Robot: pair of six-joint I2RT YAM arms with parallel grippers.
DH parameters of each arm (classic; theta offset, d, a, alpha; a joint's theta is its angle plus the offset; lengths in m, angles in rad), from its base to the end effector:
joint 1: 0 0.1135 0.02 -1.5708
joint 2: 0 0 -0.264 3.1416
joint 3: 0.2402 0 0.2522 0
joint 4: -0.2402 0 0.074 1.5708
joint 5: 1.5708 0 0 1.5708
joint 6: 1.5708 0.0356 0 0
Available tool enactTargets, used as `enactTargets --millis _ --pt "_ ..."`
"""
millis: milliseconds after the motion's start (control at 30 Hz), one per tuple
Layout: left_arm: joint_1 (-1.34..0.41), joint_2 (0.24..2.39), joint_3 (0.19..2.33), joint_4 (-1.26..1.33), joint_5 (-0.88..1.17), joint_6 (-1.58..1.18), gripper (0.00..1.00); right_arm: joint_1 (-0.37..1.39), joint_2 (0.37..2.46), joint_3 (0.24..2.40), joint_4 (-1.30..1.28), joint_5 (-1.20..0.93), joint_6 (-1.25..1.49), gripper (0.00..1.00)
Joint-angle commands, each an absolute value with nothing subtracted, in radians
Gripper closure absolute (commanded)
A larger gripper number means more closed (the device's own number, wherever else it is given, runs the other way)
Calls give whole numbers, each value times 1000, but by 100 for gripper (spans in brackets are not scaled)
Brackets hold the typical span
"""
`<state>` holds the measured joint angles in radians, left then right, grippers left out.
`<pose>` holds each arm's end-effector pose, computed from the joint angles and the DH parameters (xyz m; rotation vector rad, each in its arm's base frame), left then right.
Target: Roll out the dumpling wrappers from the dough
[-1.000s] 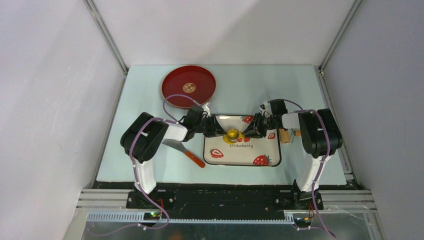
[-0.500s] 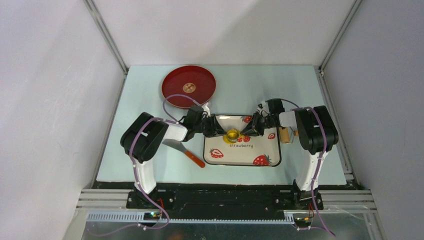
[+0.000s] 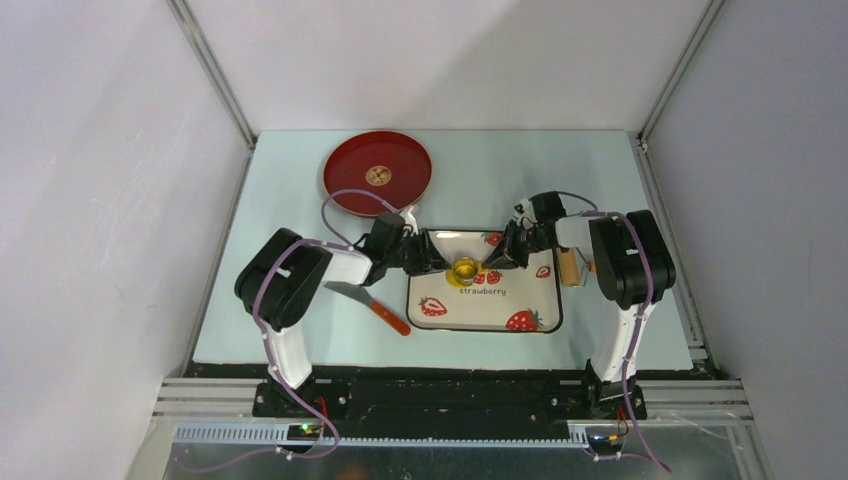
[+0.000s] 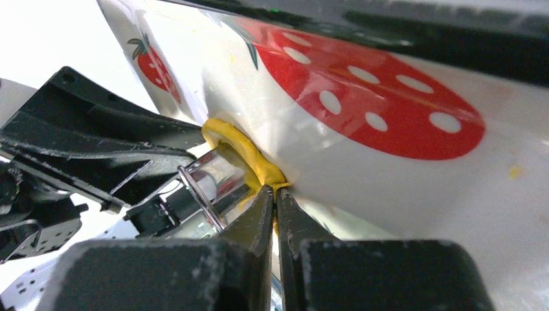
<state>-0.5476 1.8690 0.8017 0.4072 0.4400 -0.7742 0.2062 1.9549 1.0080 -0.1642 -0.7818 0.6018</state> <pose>0.2928 -0.1963 0.1151 -0.0103 2.4404 -1.1575 0.3421 0.0972 0.1055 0.2799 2.7437 1.2927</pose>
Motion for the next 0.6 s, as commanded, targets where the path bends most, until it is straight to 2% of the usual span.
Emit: enactTargets --millis 0,133,567 --pt "-550 1835 740 238 289 -695 60 206 1925 1074 -243 -624 541 94" --pt "-545 1769 737 239 248 -712 50 205 1933 1127 -294 -612 527 94" --pt "-541 1505 706 238 223 -703 40 223 1995 1301 -400 -601 496 94"
